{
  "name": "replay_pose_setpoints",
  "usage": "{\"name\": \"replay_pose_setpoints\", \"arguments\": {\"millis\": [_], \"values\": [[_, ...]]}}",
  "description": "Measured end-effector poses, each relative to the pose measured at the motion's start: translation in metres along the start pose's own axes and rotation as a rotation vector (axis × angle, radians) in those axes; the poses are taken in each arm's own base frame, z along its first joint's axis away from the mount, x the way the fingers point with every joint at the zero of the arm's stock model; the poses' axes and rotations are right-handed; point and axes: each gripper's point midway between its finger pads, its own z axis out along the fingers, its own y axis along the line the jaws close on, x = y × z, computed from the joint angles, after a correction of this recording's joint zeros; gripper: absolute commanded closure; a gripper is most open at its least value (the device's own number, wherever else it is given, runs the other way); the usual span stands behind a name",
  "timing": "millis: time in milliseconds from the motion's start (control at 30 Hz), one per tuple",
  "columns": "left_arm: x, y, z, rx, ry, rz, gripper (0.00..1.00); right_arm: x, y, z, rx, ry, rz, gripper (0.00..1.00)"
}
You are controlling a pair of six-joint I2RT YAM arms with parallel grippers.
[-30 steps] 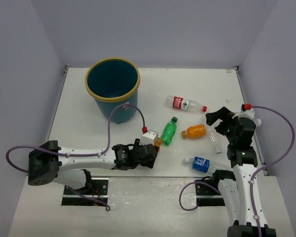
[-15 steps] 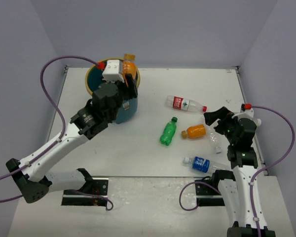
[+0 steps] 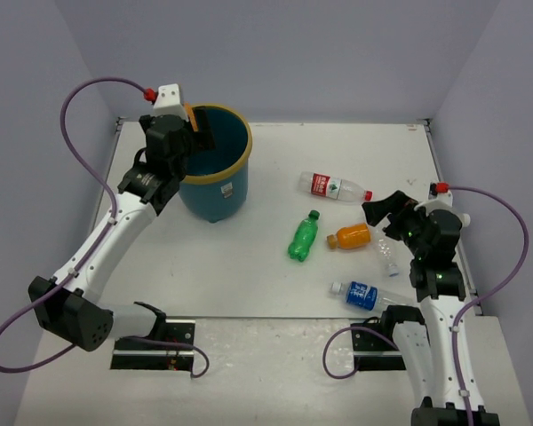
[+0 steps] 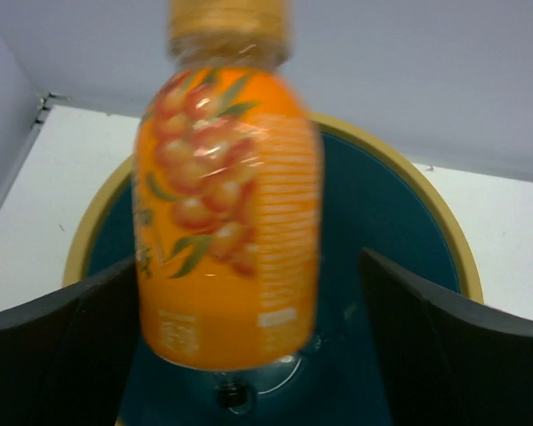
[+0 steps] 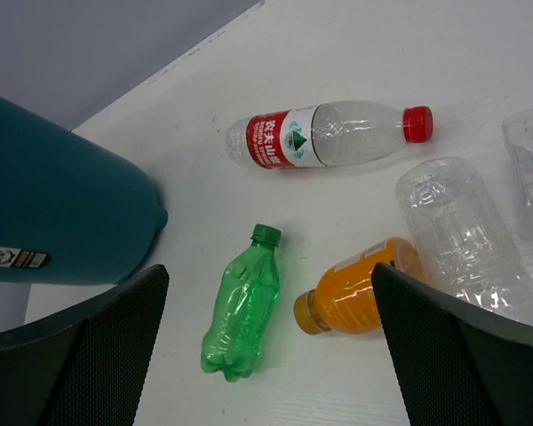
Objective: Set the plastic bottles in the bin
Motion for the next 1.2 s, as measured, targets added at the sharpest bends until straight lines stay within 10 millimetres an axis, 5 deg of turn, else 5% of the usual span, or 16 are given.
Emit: {"name": "replay_pose_setpoints", "arguments": {"millis": [200,467,600,833,1000,1200], "values": [[0.009,-0.009,0.005,0.066,0.039,0.016,0.00,0.001,0.016,-0.006,-0.052,0.003,-0.058,0.01],[-0.040,-0.030,-0.010,0.168,-0.038,-0.013,0.00,0.014,0.038,-0.006,-0.100,0.043,-0.110,0.01],[-0.040,-0.029,-0.026,0.206,-0.041,-0.028,0.00,0.023,0.043,-0.003,-0.099,0.074,-0.125,0.01],[-0.012,-0.018,-0.074,0.299,-0.038,-0.094,0.00,0.032,0.039,0.003,-0.065,0.105,-0.126,0.01],[0.034,-0.008,-0.111,0.383,0.011,-0.151,0.00,0.045,0.047,0.006,-0.073,0.149,-0.135,0.01],[0.113,0.004,-0.140,0.432,0.155,-0.219,0.00,0.082,0.062,0.022,-0.045,0.277,-0.187,0.01]]}}
